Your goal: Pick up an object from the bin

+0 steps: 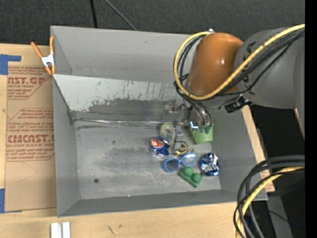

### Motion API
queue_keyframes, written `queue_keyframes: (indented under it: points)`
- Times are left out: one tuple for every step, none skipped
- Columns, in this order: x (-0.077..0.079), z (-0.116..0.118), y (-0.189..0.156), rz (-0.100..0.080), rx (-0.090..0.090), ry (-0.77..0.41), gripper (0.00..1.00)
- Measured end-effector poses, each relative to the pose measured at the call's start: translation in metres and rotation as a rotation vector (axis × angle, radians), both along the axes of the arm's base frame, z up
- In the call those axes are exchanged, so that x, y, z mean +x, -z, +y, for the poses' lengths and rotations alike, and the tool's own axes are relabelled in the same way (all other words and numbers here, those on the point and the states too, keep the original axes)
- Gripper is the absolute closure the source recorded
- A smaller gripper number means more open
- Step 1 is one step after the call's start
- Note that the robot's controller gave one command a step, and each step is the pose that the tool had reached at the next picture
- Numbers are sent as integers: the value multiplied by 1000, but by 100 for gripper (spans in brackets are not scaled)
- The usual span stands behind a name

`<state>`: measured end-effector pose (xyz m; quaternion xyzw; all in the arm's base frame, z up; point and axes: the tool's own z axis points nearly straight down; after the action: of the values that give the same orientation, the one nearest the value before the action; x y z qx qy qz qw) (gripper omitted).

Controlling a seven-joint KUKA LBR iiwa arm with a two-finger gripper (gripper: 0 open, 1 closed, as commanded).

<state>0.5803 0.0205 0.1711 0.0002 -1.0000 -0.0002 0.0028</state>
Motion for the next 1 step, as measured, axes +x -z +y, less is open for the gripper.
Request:
queue_keyframes:
  points:
    - [-29, -25, 95, -6, 1, -204, 0]
